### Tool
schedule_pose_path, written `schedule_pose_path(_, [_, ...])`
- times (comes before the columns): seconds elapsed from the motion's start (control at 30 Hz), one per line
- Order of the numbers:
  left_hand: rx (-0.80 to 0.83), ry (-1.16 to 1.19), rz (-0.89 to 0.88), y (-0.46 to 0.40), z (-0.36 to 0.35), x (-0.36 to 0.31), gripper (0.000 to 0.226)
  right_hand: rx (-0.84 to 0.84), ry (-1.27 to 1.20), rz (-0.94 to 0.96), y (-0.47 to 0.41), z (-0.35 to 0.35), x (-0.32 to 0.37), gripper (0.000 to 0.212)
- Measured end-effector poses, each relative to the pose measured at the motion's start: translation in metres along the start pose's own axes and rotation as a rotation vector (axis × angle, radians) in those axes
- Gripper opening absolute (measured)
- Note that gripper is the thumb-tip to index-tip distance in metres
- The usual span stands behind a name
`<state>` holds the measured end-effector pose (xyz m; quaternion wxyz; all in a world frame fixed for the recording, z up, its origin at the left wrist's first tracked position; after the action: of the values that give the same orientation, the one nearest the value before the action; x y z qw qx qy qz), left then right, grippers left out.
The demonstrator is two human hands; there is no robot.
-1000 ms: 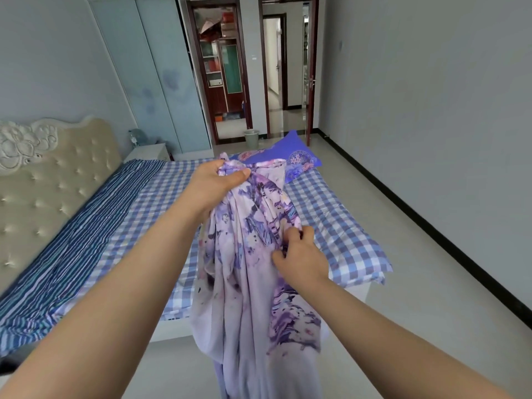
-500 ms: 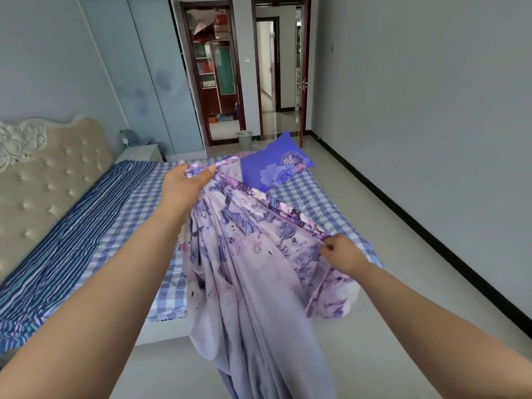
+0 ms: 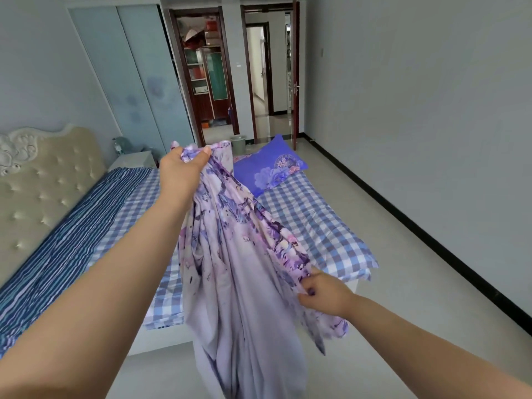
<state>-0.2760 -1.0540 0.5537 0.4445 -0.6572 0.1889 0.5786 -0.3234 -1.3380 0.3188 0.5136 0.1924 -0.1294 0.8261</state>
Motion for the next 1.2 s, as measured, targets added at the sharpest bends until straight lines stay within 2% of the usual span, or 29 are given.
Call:
schedule_pose_path(0.1, [0.007, -0.009, -0.016, -0.002, -0.001, -0.001, 0.025, 0.082, -0.194, 0.092, 0.006, -0.01, 0.031, 0.044])
schedule_pose_path(0.27, [-0.045, -0.005, -0.045, -0.01, 0.01, -0.008, 0.032, 0.156, -0.577, 0.109, 0.017, -0.017, 0.065, 0.043])
schedule_pose_path(0.37, [-0.081, -0.045, -0.035, -0.015, 0.022, -0.005, 0.035, 0.212, -0.636, 0.133, 0.022, -0.007, 0.077, 0.048])
schedule_pose_path(0.5, [-0.134, -0.107, -0.02, -0.014, 0.033, 0.007, 0.036, 0.256, -0.576, 0.147, 0.021, 0.019, 0.08, 0.049])
schedule_pose_path(0.63, [-0.193, -0.192, 0.047, -0.01, 0.043, 0.024, 0.033, 0.142, -0.397, 0.105, 0.008, 0.05, 0.042, 0.046])
schedule_pose_path(0.7, [-0.21, -0.196, 0.058, -0.009, 0.045, 0.034, 0.035, 0.114, -0.257, 0.03, 0.002, 0.055, 0.007, 0.042])
schedule_pose_path(0.8, [-0.204, -0.179, 0.052, -0.002, 0.039, 0.034, 0.039, 0.079, -0.189, -0.104, -0.001, 0.053, -0.035, 0.039])
schedule_pose_path(0.93, [-0.195, -0.189, 0.001, 0.005, 0.028, 0.024, 0.042, -0.021, 0.01, -0.146, -0.002, 0.058, -0.048, 0.041])
schedule_pose_path(1.1, [-0.172, -0.314, -0.036, 0.006, 0.031, 0.019, 0.037, -0.159, 0.177, -0.171, -0.005, 0.118, -0.049, 0.038])
schedule_pose_path(1.2, [-0.175, -0.361, 0.018, 0.009, 0.035, 0.03, 0.061, -0.142, 0.22, -0.168, -0.008, 0.14, -0.052, 0.038])
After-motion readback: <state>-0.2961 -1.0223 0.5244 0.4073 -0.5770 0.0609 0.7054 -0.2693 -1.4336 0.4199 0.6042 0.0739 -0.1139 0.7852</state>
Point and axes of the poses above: each hand's wrist, its own y-axis away from the middle knuckle, its own z-axis out of the back of the hand, x = y × z, the point moved 6 cm from there along -y, towards the middle knuckle, and after that the axes turned 4 degrees about -x, right-handed, at the moved point
